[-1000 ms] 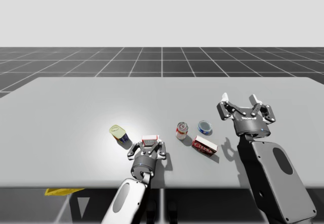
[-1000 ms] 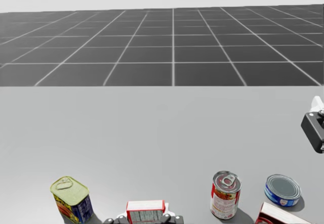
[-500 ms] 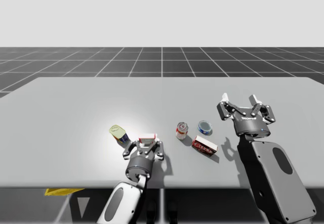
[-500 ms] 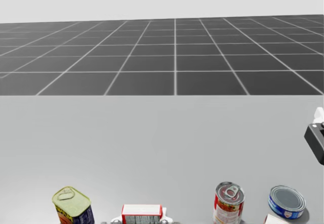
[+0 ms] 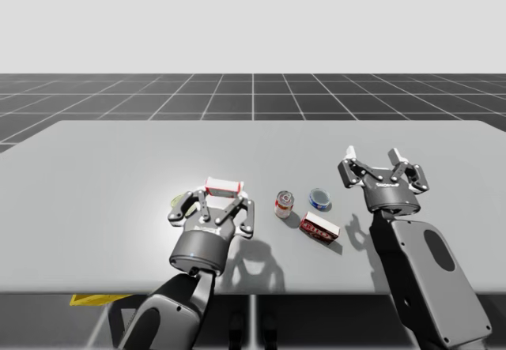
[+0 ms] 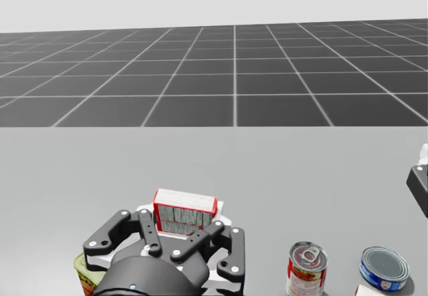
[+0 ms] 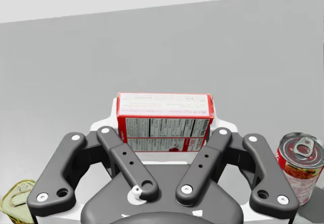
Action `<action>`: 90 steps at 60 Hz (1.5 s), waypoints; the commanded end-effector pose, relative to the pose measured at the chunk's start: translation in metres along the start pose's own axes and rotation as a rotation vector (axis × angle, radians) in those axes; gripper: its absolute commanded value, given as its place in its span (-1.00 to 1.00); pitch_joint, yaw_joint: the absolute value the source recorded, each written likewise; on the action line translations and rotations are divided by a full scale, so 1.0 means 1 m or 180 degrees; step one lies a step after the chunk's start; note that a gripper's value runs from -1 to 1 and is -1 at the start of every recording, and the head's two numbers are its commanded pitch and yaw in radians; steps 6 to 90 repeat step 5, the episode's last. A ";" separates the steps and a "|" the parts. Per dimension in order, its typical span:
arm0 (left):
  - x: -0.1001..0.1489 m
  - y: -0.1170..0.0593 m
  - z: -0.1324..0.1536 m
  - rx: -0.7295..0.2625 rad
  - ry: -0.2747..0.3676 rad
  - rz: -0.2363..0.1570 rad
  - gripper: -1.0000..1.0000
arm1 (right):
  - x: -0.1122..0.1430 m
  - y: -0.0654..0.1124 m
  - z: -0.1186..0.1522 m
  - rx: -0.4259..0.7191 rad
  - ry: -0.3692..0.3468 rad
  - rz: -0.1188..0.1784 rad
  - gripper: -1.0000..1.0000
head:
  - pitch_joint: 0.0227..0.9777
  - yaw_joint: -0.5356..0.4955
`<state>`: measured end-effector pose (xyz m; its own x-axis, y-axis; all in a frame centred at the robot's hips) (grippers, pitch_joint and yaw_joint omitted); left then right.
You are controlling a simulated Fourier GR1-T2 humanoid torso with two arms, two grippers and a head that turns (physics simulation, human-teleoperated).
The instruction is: Grasp the gelatin box and hold it up.
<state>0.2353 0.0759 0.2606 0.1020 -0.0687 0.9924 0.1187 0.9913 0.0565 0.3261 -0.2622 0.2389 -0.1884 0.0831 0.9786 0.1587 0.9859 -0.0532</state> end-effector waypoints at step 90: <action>0.060 -0.002 0.006 -0.0397 -0.0441 -0.0326 1.00 | -0.004 0.001 -0.001 -0.0004 0.0036 0.0028 -1.00 | -0.05 0.17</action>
